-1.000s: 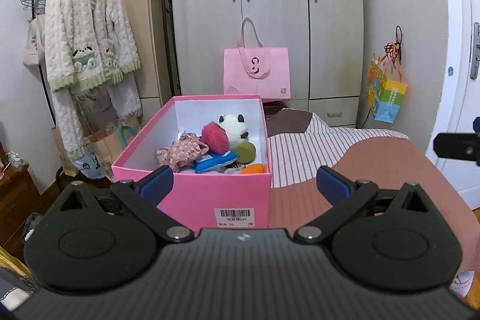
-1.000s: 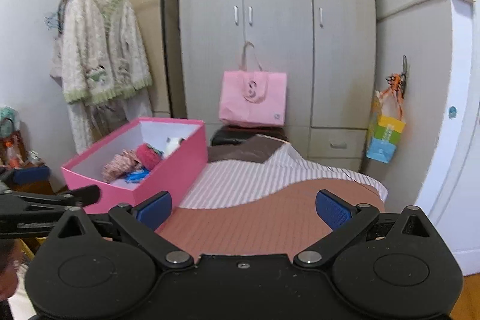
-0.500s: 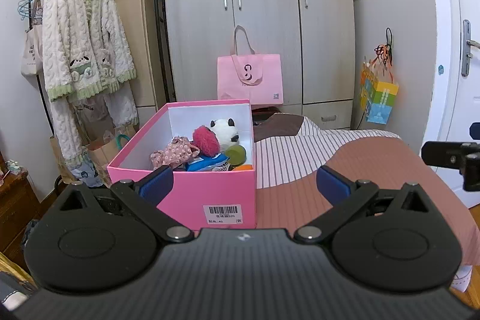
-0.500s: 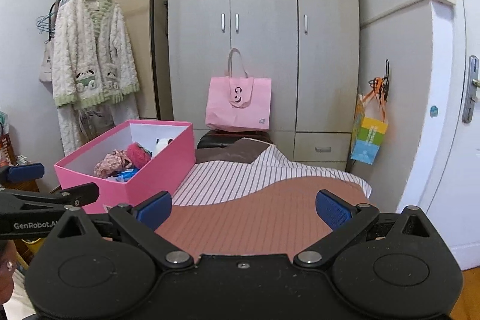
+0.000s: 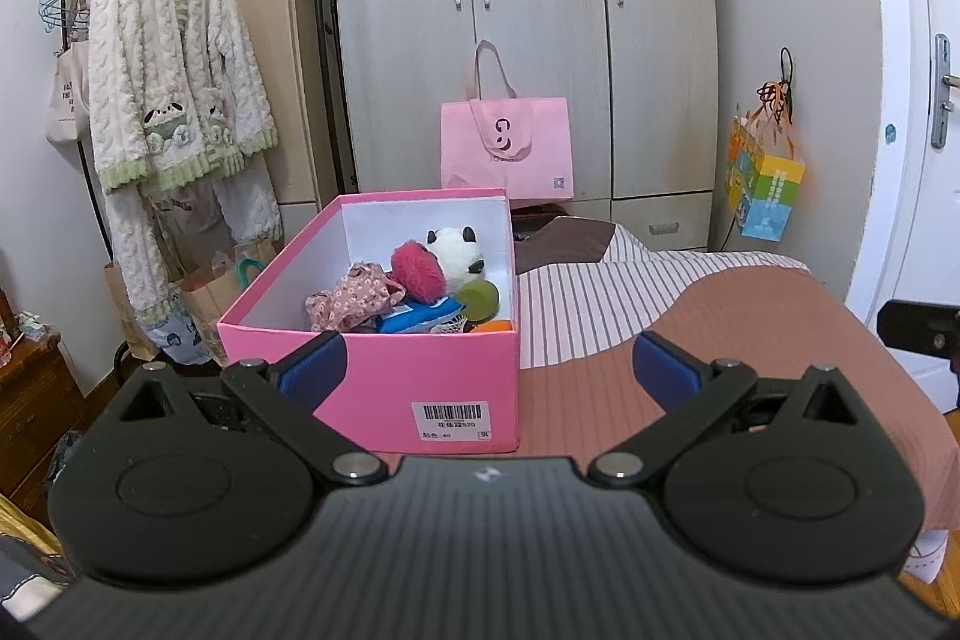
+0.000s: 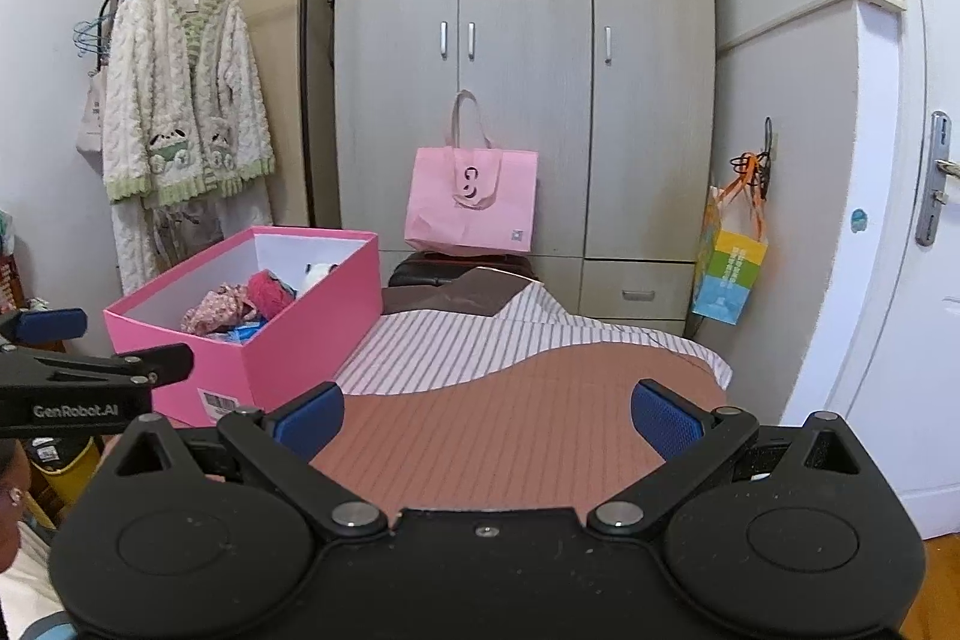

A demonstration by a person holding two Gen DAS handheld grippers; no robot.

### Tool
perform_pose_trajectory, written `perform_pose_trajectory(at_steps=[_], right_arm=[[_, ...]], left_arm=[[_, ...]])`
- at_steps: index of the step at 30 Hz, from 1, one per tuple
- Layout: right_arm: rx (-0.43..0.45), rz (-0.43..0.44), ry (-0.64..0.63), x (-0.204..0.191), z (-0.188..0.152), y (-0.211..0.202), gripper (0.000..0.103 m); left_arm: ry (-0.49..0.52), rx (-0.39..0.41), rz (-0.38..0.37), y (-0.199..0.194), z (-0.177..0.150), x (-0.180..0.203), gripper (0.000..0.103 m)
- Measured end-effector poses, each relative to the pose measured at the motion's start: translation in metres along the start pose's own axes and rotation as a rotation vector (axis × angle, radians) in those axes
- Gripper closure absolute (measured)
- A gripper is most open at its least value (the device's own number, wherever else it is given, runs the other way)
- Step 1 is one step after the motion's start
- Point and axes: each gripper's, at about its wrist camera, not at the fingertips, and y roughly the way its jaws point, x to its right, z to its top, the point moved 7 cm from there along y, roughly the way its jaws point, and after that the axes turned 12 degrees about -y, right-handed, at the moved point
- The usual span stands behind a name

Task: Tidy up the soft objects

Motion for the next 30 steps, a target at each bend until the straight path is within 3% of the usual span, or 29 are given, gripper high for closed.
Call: perform_pose_trajectory(at_steps=[30], right_arm=[[-0.018,-0.027,-0.014,-0.014,-0.008,-0.001,0.0]], left_arm=[[0.001,0.011,0.033,0.003,-0.004,-0.01,0.0]])
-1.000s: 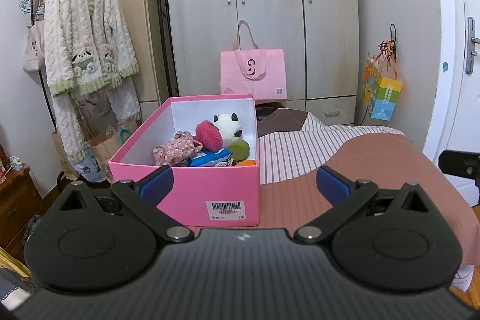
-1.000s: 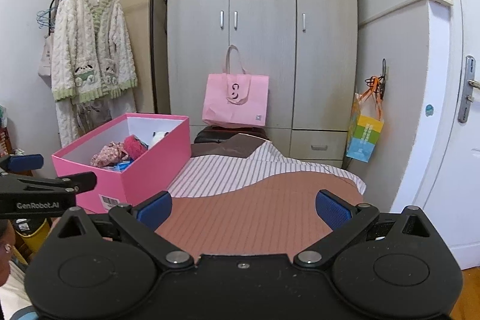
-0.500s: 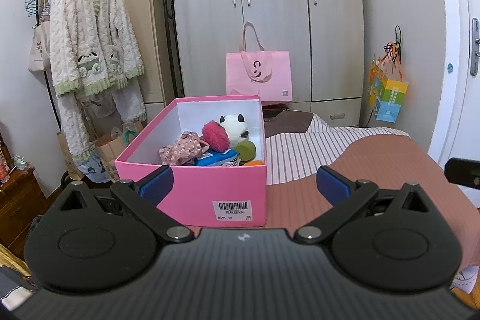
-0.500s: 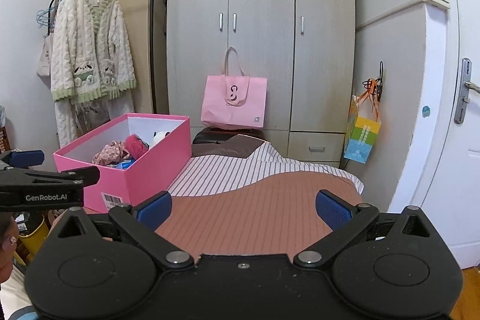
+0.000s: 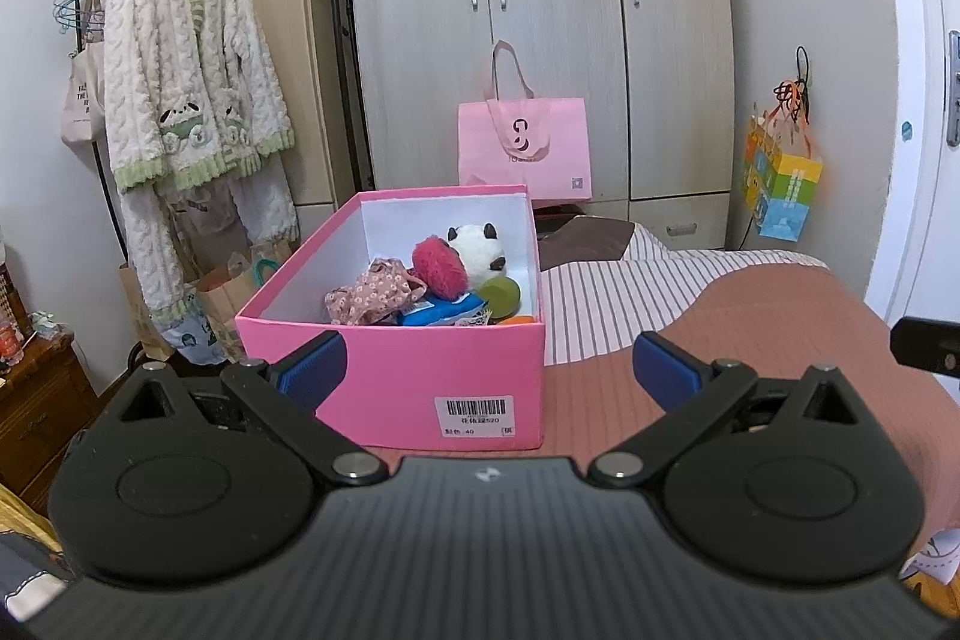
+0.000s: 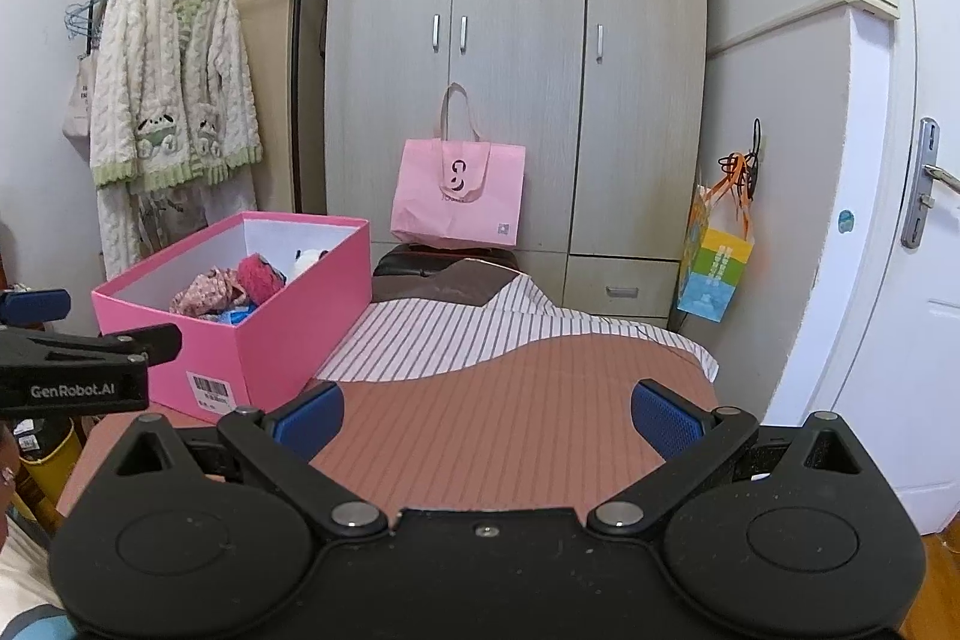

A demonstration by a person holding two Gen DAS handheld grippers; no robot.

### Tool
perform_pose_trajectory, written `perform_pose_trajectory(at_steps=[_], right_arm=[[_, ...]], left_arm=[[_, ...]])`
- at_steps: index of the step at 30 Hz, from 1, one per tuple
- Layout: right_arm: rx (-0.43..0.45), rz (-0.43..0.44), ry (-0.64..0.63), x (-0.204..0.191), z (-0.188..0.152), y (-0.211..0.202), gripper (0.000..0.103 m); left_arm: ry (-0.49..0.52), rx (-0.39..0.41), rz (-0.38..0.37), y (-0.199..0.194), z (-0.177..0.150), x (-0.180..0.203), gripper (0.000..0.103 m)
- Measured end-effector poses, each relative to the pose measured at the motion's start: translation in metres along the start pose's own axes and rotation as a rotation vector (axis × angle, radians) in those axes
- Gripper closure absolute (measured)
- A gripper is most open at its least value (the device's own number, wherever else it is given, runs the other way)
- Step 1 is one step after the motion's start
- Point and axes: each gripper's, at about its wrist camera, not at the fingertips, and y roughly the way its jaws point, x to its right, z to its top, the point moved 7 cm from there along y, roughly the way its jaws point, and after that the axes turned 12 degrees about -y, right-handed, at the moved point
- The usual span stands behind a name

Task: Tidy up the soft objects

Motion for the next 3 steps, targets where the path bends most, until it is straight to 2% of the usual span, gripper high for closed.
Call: perform_pose_trajectory(at_steps=[3], right_arm=[[-0.002,0.0,0.003,0.0006,-0.0004,0.0009,0.0]], left_arm=[[-0.002,0.002,0.0,0.0007,0.0006,-0.0009,0.0]])
